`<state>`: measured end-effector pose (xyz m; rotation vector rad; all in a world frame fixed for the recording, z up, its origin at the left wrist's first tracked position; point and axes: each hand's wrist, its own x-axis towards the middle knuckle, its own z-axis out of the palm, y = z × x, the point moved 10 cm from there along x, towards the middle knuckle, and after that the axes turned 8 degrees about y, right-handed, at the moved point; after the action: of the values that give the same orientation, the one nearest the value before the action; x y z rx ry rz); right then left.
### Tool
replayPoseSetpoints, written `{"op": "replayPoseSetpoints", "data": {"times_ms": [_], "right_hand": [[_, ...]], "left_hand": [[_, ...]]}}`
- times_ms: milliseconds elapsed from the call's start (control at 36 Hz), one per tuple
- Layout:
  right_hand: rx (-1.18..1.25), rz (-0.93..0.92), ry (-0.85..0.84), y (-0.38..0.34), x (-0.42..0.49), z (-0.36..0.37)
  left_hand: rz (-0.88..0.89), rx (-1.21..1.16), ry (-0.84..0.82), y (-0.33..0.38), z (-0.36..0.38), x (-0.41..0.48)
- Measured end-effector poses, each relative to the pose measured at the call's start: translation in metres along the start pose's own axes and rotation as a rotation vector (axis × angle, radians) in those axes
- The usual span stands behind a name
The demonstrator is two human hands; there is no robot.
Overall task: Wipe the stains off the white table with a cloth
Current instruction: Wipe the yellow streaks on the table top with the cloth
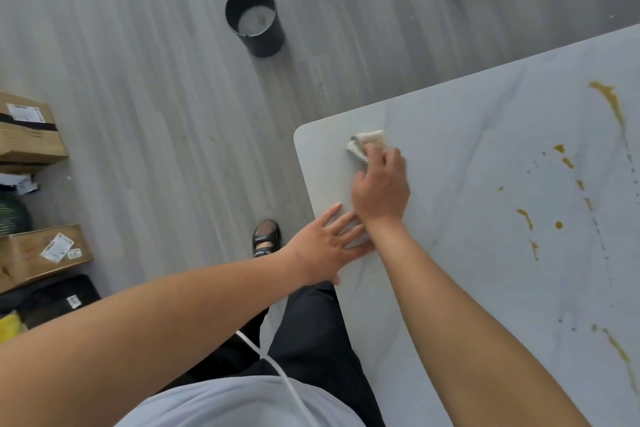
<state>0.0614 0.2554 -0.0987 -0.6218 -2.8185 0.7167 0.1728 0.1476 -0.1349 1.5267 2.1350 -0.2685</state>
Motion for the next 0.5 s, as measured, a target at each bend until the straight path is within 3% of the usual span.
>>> {"op": "replayPoseSetpoints", "data": {"times_ms": [56,111,250,306,500], "right_hand": [[0.028,-0.204,-0.144,-0.025,-0.013,0.014],[0.072,-0.222,-0.209,-0.025,-0.012,0.018],[0.140,0.290,0.103,0.033,0.007,-0.009],[0.127,0.355,0.136,0.030,0.007,-0.010],[0.103,0.025,-0.100,-0.044,-0.006,0.029]], "left_hand": [[0.010,0.004,0.005,-0.001,-0.003,0.000],[0.006,0.004,-0.001,-0.003,-0.004,0.000],[-0.002,-0.025,-0.010,0.001,-0.001,-0.001],[-0.009,-0.018,-0.017,0.001,-0.001,-0.002],[0.034,0.070,-0.050,-0.003,0.002,-0.004]]}}
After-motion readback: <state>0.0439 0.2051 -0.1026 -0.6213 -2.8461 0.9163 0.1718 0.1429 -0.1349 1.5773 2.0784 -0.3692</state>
